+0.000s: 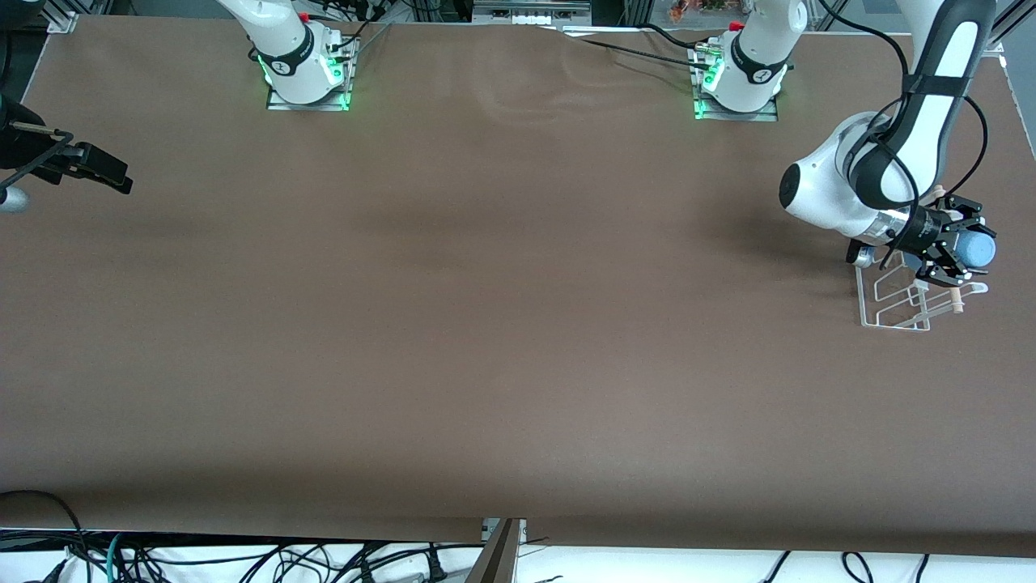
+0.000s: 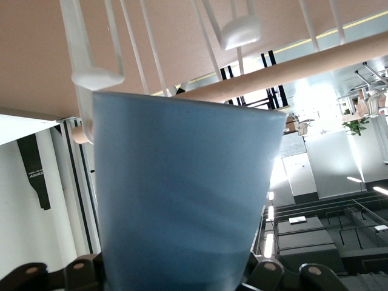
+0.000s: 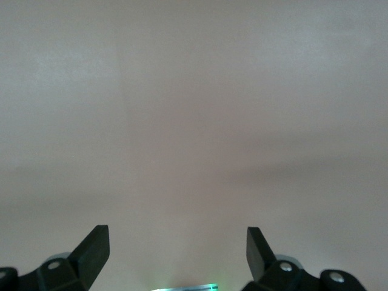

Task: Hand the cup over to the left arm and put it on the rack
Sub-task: 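Lower the cup with the left gripper onto a rack hook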

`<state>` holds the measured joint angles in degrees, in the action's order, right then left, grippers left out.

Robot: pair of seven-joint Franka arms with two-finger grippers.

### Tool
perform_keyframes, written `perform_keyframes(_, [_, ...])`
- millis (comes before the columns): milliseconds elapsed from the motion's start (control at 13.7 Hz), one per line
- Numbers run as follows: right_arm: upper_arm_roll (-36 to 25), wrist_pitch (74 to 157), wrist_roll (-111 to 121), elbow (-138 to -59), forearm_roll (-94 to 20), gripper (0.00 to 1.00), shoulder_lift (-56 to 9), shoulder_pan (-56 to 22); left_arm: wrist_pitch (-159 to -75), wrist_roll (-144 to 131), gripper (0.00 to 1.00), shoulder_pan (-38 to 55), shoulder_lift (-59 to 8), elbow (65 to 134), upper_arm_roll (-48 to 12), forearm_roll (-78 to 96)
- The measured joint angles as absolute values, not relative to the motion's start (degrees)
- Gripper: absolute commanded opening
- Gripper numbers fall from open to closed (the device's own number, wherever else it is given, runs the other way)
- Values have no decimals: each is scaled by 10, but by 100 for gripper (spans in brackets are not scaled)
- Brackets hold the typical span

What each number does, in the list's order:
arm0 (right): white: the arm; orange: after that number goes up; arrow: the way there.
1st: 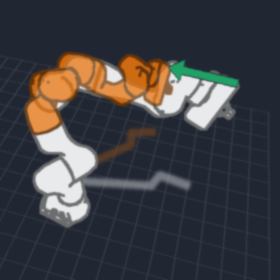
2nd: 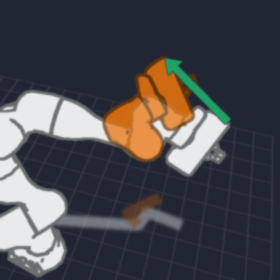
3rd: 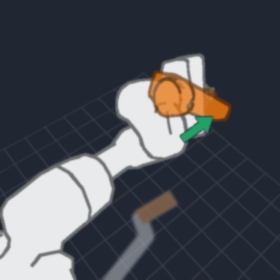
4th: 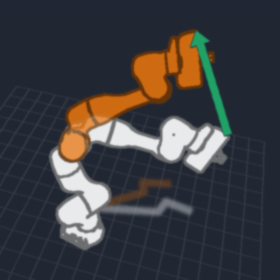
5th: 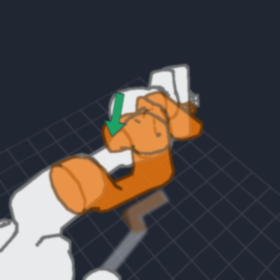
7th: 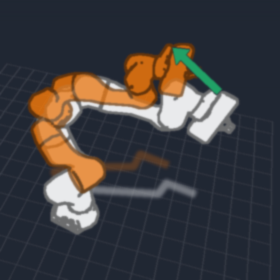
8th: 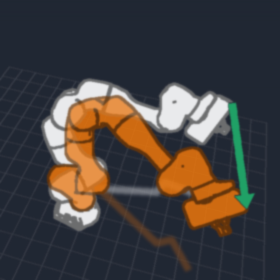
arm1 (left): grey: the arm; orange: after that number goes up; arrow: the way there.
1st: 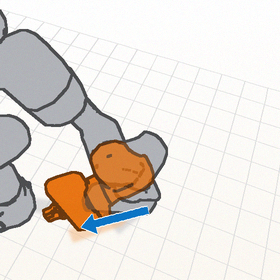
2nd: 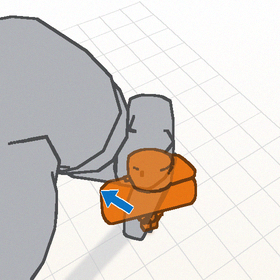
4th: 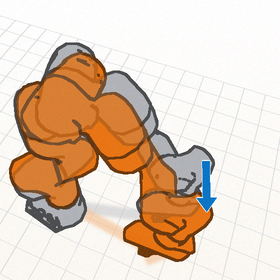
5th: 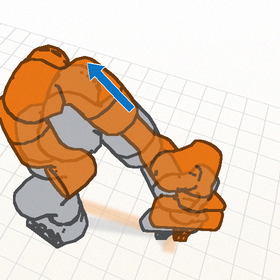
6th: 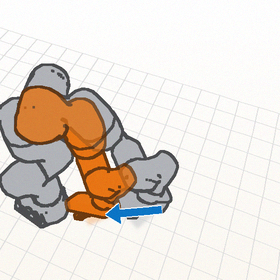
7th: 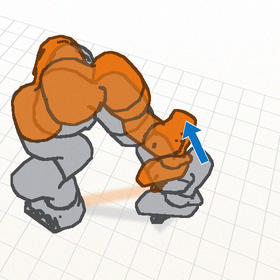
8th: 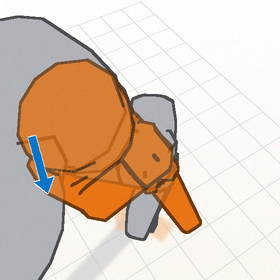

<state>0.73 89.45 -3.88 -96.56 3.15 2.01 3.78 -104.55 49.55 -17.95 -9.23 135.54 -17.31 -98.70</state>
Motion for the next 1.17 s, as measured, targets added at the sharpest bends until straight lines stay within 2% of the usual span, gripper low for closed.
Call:
perform_keyframes(585, [-21, 895, -37, -966, 31, 100, 16, 21, -1063, 460, 0, -198, -112, 1356, -170, -1011])
perform_keyframes(1169, [-23, 890, -37, -958, 30, 100, 8, 14, -1063, 438, 0, -198, -126, 1360, -168, -1025])
